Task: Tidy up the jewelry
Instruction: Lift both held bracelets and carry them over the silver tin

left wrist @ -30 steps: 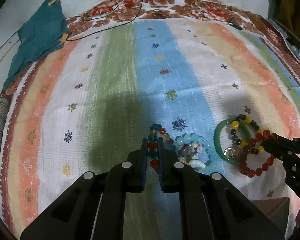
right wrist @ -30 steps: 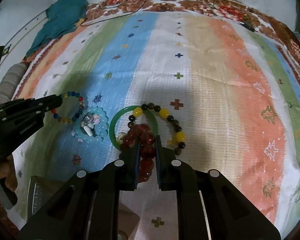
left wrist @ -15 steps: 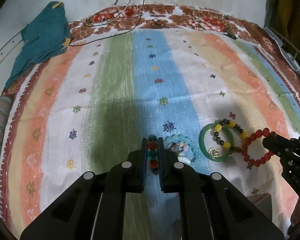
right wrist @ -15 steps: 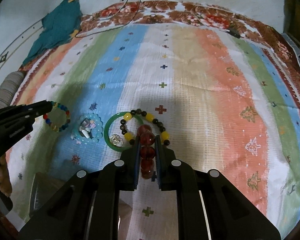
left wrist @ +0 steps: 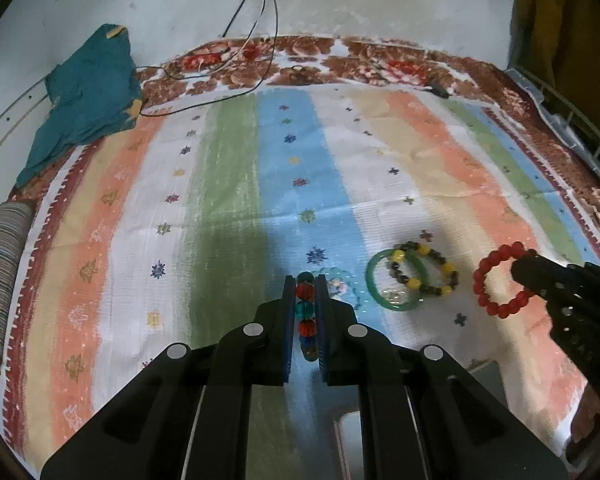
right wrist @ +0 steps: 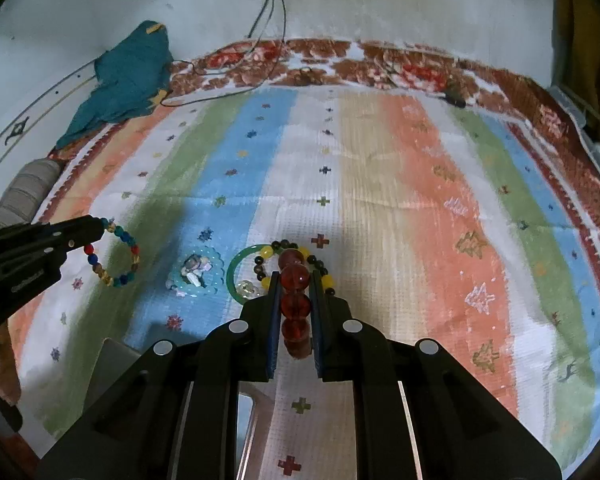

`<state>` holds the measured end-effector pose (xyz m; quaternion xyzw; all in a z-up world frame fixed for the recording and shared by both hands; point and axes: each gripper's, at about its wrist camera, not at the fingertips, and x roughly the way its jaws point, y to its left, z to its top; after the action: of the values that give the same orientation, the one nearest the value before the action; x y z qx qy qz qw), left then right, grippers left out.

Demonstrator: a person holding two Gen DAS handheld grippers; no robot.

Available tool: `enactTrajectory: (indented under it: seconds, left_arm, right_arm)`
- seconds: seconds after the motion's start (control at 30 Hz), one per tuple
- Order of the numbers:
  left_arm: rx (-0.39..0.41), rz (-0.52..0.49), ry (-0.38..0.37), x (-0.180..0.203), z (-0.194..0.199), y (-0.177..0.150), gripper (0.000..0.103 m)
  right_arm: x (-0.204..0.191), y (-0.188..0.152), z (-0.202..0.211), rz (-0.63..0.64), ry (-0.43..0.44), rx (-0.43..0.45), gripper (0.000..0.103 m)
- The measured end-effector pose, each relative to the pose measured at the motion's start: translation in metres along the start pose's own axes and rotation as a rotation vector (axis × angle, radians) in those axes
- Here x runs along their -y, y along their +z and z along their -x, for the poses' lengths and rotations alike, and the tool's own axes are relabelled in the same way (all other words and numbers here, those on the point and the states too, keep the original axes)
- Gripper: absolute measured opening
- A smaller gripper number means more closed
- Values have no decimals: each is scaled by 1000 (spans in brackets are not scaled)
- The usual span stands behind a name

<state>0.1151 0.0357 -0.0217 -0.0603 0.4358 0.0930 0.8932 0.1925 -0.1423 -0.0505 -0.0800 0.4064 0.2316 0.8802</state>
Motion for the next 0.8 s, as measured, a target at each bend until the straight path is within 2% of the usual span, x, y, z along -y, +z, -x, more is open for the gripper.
enactTrajectory:
  seconds: [0.53,0.8]
  left_arm:
    - [70,-44,-62,22,49,-14,9]
    - [81,-52,-77,22,62,-23,9]
  right_arm:
    - [-8,-8,39,-3,72,77,14]
    - [-19,-17,53,34,73,100,14]
